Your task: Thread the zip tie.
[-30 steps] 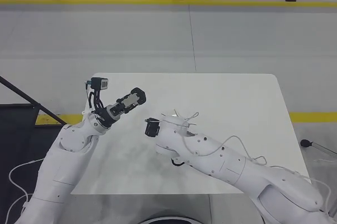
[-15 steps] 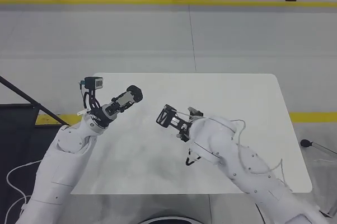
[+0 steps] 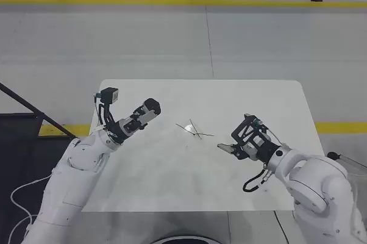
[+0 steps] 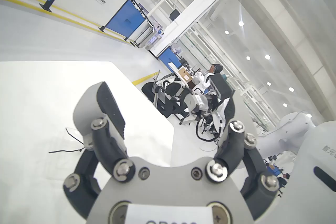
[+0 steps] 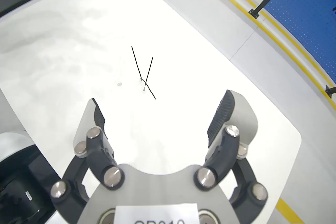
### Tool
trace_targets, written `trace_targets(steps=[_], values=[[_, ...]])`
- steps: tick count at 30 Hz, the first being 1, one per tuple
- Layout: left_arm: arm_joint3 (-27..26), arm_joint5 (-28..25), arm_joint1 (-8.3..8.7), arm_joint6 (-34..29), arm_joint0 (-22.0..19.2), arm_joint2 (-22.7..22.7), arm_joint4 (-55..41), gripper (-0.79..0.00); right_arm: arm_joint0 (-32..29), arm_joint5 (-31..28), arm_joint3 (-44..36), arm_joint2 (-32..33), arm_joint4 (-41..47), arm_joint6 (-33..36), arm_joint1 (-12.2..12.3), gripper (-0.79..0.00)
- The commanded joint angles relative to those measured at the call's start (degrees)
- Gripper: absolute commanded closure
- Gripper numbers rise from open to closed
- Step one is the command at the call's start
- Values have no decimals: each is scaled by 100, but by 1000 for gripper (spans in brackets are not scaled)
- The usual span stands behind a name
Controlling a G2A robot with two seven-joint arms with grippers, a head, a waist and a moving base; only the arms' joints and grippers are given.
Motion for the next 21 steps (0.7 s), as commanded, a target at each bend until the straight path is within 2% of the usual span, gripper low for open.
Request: trace_targets(steps=[1,3,21], values=[[-17,-55,-13,157,24,24,169,-785,-112,-75,6,227,184,-149,24,-785],[-23,-58,-17,196,29,32,216,-785,-176,-168,31,392,364,-179,47,-785],[-23,-58,-17,195,29,32,216,-784,-176,-168,31,392,364,-178,47,-784]])
